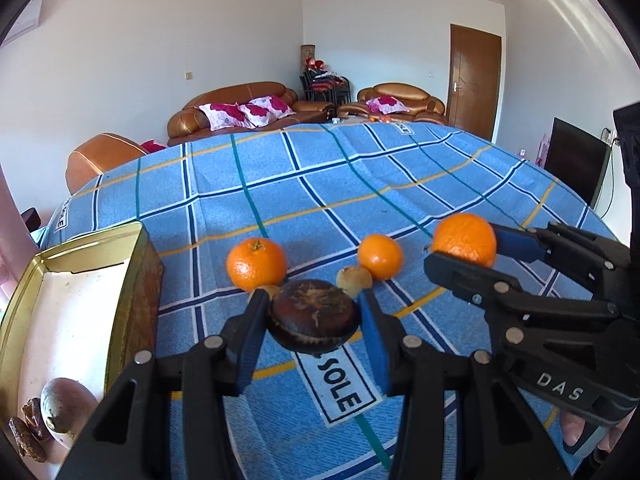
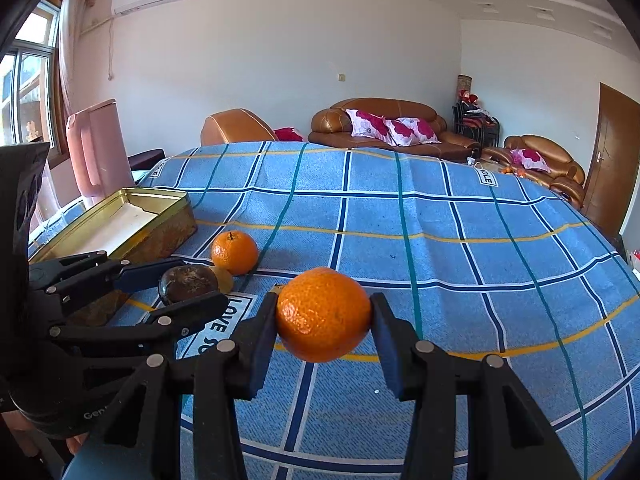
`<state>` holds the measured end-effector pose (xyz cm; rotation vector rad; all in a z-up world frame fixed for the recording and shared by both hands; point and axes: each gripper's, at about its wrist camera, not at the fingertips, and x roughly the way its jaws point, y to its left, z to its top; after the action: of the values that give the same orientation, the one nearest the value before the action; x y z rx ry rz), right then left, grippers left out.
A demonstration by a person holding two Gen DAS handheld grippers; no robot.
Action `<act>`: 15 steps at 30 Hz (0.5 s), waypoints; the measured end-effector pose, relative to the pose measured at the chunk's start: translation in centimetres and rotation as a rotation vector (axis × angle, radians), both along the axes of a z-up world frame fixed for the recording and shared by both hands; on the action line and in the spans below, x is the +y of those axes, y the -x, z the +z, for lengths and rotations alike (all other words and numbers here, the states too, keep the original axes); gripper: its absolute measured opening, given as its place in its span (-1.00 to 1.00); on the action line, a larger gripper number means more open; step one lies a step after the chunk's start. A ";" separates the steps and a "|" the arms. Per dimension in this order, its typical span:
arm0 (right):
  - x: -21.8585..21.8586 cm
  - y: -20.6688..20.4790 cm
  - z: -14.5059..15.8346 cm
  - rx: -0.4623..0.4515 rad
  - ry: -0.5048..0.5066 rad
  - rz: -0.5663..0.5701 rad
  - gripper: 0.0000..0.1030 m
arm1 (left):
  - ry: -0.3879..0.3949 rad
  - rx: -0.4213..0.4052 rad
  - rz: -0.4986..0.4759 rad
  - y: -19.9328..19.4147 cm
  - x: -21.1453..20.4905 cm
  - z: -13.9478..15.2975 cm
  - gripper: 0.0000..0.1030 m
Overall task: Organize fruits
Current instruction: 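Grasp a mangosteen with the left tool while the right tool grasps an orange, then lift the mangosteen with the left tool while the right tool lifts the orange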
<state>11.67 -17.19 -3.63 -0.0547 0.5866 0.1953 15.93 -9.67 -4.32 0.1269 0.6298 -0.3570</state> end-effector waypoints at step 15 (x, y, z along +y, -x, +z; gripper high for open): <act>-0.1 1.3 0.8 -0.079 -0.024 0.027 -0.08 | 0.046 -0.126 0.011 2.0 0.9 1.3 -0.09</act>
<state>10.37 -17.32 -2.82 -0.0469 0.5052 0.2258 13.97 -8.73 -3.05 0.1006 0.4972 -0.3494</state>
